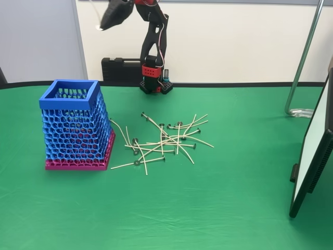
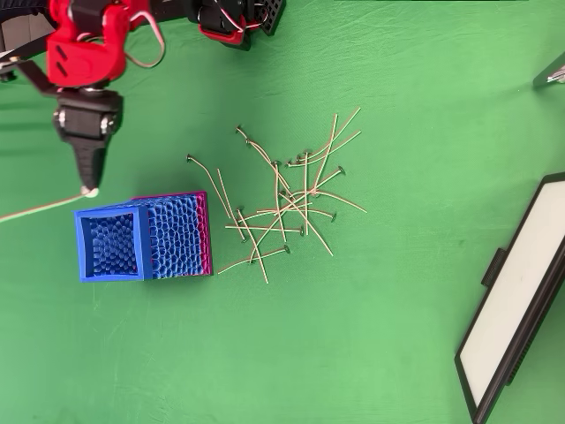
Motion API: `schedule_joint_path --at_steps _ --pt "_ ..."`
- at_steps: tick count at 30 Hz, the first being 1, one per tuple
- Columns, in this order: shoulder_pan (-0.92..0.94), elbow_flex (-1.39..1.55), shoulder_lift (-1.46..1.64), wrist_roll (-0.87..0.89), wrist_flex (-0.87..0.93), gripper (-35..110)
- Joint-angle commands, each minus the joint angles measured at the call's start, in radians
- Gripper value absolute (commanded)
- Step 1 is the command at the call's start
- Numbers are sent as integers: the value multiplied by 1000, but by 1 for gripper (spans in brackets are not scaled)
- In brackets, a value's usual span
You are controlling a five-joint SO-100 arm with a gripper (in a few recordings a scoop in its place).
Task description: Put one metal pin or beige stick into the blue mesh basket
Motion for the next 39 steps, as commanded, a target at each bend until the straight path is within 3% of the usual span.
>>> schedule_joint_path --at_steps 1,11,20,39 --pt "48 -67 -44 9 -15 1" --pt "127 -202 -282 12 -15 1" --pt "83 -322 -497 -18 -28 1" --pt "14 -314 -520 -2 -72 1"
